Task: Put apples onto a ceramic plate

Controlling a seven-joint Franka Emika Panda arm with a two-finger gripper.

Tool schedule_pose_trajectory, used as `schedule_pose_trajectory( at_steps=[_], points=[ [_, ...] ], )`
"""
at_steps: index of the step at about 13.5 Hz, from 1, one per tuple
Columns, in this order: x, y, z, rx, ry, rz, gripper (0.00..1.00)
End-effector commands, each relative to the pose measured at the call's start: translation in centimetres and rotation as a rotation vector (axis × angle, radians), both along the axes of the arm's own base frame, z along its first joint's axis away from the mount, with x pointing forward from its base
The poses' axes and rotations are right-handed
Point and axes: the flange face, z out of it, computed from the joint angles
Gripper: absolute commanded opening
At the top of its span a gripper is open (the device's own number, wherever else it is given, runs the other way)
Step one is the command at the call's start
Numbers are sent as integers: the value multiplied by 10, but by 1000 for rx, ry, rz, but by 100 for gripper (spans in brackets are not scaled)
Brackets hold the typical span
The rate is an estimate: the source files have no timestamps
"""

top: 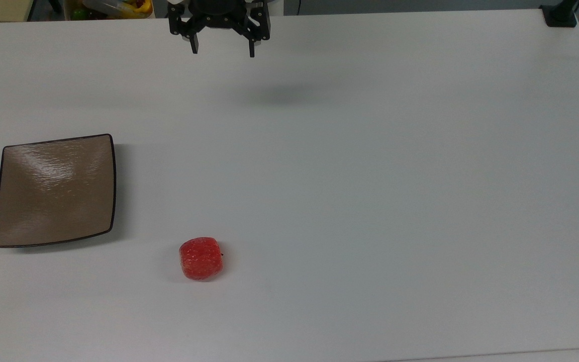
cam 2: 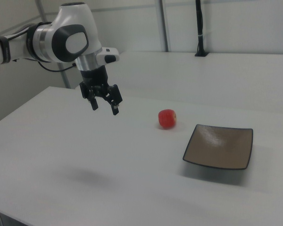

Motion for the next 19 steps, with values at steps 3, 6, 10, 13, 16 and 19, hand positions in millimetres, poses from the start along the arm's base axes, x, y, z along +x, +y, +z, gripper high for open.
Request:
schedule_pose_trajectory(
  at_steps=[3, 6, 10, 13, 16, 19],
  points=[
    [-12, -3, 7, 24, 12, 12, 100],
    [-15, -4, 11, 24, 17, 6, 100],
    [-19, -14, 11, 20, 29, -3, 100],
    [-16, -17, 15, 21, 6, -2, 100],
    [6, -15, 12, 19, -109, 7, 100],
    [40, -17, -5, 15, -201, 8, 100]
  ],
)
